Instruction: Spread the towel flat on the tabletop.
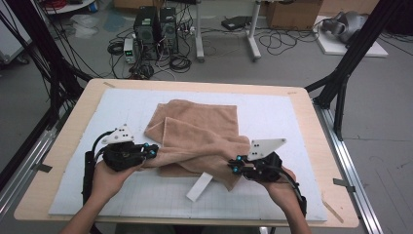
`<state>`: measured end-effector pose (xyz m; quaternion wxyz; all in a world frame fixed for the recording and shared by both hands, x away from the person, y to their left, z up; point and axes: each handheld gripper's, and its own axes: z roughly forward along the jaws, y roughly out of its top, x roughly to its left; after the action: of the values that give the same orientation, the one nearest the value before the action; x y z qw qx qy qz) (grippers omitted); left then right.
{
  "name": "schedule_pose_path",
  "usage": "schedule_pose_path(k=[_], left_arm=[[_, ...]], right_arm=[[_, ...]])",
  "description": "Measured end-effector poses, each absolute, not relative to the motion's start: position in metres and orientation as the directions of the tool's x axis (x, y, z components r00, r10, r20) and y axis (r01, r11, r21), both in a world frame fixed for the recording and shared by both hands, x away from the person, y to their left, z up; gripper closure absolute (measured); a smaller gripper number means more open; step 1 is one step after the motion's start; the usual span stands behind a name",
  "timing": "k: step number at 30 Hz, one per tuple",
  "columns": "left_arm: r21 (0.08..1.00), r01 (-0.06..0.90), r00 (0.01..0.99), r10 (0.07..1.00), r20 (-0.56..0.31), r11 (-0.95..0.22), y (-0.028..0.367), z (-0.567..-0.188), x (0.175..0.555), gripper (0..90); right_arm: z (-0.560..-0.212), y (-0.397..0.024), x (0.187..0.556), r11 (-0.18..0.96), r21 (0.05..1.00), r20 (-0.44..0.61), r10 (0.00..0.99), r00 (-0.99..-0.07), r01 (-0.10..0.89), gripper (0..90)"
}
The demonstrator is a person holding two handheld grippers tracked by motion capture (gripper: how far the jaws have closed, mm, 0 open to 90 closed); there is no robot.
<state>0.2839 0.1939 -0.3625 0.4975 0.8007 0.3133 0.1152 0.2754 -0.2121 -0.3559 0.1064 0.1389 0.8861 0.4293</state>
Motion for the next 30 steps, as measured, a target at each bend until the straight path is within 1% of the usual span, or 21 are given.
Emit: schedule_pose_path(k=[3, 5, 6, 8, 10, 11, 13, 15, 18, 20, 23, 25, 27, 28, 30], left_arm=[[0.864, 0.388, 0.787, 0.603, -0.129, -0.321, 0.194, -0.365, 0.272, 84.2], [0.862, 0.380, 0.792, 0.599, -0.116, -0.336, 0.193, -0.371, 0.264, 83.5], [0.858, 0.380, 0.799, 0.590, -0.117, -0.345, 0.193, -0.376, 0.260, 82.4], [0.856, 0.364, 0.808, 0.582, -0.095, -0.367, 0.194, -0.382, 0.256, 76.6], [0.856, 0.374, 0.808, 0.579, -0.112, -0.357, 0.198, -0.388, 0.256, 66.7], [0.857, 0.373, 0.807, 0.580, -0.111, -0.356, 0.200, -0.391, 0.256, 65.2], [0.847, 0.376, 0.804, 0.586, -0.098, -0.375, 0.203, -0.394, 0.259, 62.7], [0.833, 0.374, 0.800, 0.597, -0.066, -0.408, 0.203, -0.398, 0.264, 62.4], [0.816, 0.374, 0.799, 0.600, -0.042, -0.441, 0.199, -0.405, 0.274, 60.9], [0.789, 0.378, 0.810, 0.586, -0.029, -0.484, 0.193, -0.411, 0.280, 58.1], [0.719, 0.391, 0.833, 0.553, -0.012, -0.575, 0.181, -0.424, 0.284, 57.8], [0.677, 0.382, 0.849, 0.529, 0.011, -0.628, 0.174, -0.432, 0.284, 60.4], [0.678, 0.368, 0.853, 0.521, 0.025, -0.636, 0.172, -0.434, 0.283, 64.7], [0.677, 0.373, 0.851, 0.525, 0.023, -0.634, 0.172, -0.434, 0.283, 67.3], [0.702, 0.381, 0.844, 0.536, 0.001, -0.601, 0.176, -0.437, 0.283, 71.7]], right_arm=[[-0.346, -0.222, 0.265, 0.588, 0.797, -0.084, 0.334, -0.939, 0.137, 83.5], [-0.346, -0.229, 0.262, 0.588, 0.793, -0.072, 0.345, -0.936, 0.156, 83.6], [-0.349, -0.232, 0.261, 0.586, 0.792, -0.051, 0.338, -0.940, 0.168, 83.6], [-0.357, -0.234, 0.260, 0.607, 0.772, -0.034, 0.333, -0.942, 0.187, 82.7], [-0.365, -0.234, 0.259, 0.618, 0.759, -0.009, 0.325, -0.946, 0.205, 77.1], [-0.368, -0.234, 0.259, 0.611, 0.763, -0.006, 0.336, -0.942, 0.213, 73.7], [-0.371, -0.235, 0.260, 0.597, 0.768, 0.008, 0.351, -0.936, 0.231, 71.5], [-0.374, -0.236, 0.263, 0.594, 0.767, 0.006, 0.372, -0.928, 0.243, 69.0], [-0.383, -0.236, 0.271, 0.597, 0.751, 0.016, 0.412, -0.911, 0.283, 63.8], [-0.395, -0.235, 0.278, 0.611, 0.729, 0.029, 0.424, -0.905, 0.310, 62.8], [-0.414, -0.231, 0.281, 0.644, 0.685, 0.048, 0.428, -0.903, 0.341, 62.8], [-0.426, -0.227, 0.281, 0.654, 0.671, 0.054, 0.428, -0.902, 0.350, 63.0], [-0.435, -0.225, 0.281, 0.655, 0.665, 0.061, 0.431, -0.900, 0.359, 65.3], [-0.437, -0.224, 0.280, 0.650, 0.670, 0.058, 0.434, -0.899, 0.358, 67.0], [-0.438, -0.226, 0.281, 0.641, 0.678, 0.063, 0.438, -0.897, 0.360, 71.0]])
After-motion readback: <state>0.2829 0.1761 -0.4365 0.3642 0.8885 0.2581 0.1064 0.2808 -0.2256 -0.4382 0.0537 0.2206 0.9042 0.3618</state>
